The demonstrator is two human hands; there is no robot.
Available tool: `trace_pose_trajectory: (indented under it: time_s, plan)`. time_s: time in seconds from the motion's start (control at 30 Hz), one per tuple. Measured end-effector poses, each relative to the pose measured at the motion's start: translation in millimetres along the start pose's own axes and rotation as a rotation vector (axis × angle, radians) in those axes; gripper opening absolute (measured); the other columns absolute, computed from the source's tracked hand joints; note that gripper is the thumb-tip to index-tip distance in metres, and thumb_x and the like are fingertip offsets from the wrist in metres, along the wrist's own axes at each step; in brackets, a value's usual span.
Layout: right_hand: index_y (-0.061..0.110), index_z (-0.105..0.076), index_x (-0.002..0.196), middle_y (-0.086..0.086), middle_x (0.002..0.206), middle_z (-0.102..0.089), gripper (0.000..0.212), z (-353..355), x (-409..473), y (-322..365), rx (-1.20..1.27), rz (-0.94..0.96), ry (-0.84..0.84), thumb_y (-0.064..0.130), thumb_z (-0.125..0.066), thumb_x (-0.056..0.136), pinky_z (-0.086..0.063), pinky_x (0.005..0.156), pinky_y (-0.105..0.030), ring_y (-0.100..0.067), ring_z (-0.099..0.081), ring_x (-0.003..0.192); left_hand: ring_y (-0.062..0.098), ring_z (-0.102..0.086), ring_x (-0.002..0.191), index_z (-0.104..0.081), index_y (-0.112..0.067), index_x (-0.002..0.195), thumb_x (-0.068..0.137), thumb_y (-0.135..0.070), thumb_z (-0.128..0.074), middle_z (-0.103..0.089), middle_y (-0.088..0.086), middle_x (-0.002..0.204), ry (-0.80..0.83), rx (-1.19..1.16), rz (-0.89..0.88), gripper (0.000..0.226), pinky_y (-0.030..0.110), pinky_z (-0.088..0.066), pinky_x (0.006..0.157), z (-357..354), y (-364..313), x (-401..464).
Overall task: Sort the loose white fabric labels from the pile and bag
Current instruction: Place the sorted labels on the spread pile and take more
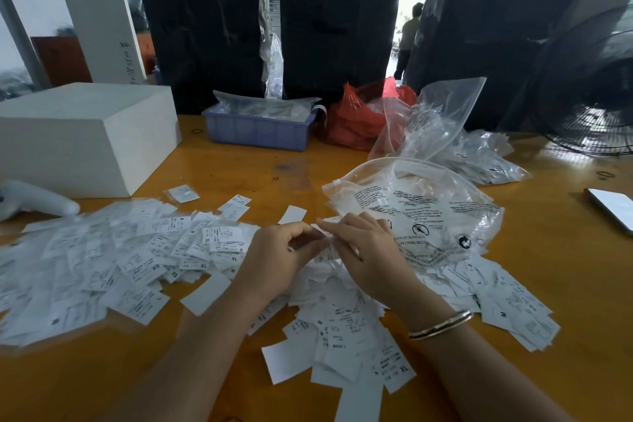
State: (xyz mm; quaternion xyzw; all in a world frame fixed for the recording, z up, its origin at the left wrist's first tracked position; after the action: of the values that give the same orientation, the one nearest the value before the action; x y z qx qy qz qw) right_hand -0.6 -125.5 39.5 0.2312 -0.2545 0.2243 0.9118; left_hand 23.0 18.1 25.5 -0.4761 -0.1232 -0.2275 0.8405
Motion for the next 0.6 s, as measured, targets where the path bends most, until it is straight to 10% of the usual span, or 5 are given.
trace_pose_trajectory:
  time_s: [0.13, 0.27, 0.6]
  plan:
    - [0.034, -0.044, 0.133, 0.017, 0.093, -0.058, 0.044, 0.2, -1.7, -10.4, 0.357, -0.266, -0.138, 0.018, -0.057, 0.093, -0.045, 0.073, -0.018, -0.003, -0.054, 0.081, -0.008, -0.063, 0.072, -0.065, -0.037, 0.081, 0.082, -0.027, -0.069, -0.068, -0.024, 0.072, -0.086, -0.21, 0.136, 0.01, 0.005, -0.046, 0.06, 4.2, 2.2, 0.8]
    - [0.022, -0.065, 0.117, 0.017, 0.088, -0.066, 0.029, -0.9, -4.6, -10.4, 0.362, -0.339, -0.204, 0.012, -0.061, 0.09, -0.045, 0.067, -0.01, 0.007, -0.058, 0.075, -0.007, -0.064, 0.07, -0.065, -0.033, 0.082, 0.084, -0.028, -0.068, -0.069, -0.024, 0.073, -0.148, -0.271, 0.172, 0.006, 0.005, -0.045, 0.059, 7.6, 4.0, 1.0]
    - [0.018, -0.058, 0.13, 0.001, 0.102, -0.068, 0.047, -19.9, -7.8, 7.0, 0.147, -0.158, -0.025, 0.009, -0.048, 0.085, -0.044, 0.084, -0.036, -0.012, -0.05, 0.087, -0.01, -0.06, 0.076, -0.064, -0.035, 0.08, 0.086, -0.033, -0.066, -0.065, -0.029, 0.078, -0.162, -0.19, 0.181, 0.007, 0.003, -0.043, 0.059, 9.3, 6.7, -0.2]
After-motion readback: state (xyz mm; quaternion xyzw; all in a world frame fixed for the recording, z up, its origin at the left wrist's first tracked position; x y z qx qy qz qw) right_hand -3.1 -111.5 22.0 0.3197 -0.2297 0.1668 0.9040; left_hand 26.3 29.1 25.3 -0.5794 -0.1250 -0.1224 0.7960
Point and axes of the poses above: each hand's wrist, its own x-axis towards the middle knuckle, its own z-axis out of the back of the hand, y = z × x, the point moved 4 cm from there along x, towards the middle knuckle
